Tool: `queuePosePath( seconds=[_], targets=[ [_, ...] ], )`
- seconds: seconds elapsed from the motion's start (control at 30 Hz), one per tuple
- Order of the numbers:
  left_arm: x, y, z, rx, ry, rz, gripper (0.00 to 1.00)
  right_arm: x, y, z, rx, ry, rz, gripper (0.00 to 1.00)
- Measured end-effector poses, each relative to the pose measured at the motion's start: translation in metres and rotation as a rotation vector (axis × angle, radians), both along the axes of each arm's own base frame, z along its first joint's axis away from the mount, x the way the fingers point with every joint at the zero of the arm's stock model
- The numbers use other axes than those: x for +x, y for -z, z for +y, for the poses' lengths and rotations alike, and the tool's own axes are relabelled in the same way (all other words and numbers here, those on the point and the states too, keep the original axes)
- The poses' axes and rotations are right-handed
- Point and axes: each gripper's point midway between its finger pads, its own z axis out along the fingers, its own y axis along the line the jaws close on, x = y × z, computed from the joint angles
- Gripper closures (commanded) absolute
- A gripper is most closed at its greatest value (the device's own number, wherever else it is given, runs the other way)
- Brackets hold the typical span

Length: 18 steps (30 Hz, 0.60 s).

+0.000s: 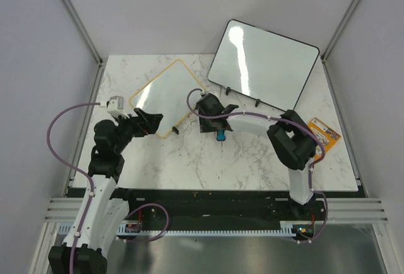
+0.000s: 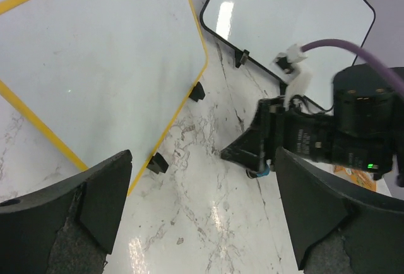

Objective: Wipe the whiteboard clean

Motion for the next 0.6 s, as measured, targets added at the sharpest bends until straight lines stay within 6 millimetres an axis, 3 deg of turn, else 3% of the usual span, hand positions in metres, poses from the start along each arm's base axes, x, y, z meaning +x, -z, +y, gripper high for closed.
queuePosePath(
  seconds=[0.03,0.07,0.17,0.27,0.37,0.47,0.6],
  targets=[
    [0.001,0.001,-0.001,-0.001,0.009,0.009,0.0,-0.002,-0.008,-0.015,-0.024,0.016,-0.015,0.32],
    [0.002,0.004,-0.002,-0.001,0.015,0.019,0.0,-0.001,-0.018,-0.029,-0.038,0.033,-0.04,0.18],
    [0.004,0.016,-0.007,-0.005,0.042,0.067,0.0,0.0,-0.071,-0.059,-0.013,0.074,-0.154,0.02],
    [0.004,0.02,-0.01,-0.009,0.061,0.082,0.0,-0.001,-0.131,-0.077,0.087,0.104,-0.289,0.02],
    [0.005,0.023,-0.011,-0.01,0.066,0.091,0.0,-0.004,-0.172,-0.098,0.159,0.135,-0.398,0.02],
    [0.007,0.023,-0.011,-0.01,0.066,0.09,0.0,-0.009,-0.192,-0.125,0.178,0.186,-0.484,0.02],
    [0.007,0.017,-0.014,-0.013,0.085,0.054,0.0,-0.022,-0.192,-0.15,0.163,0.217,-0.544,0.02]
  ],
)
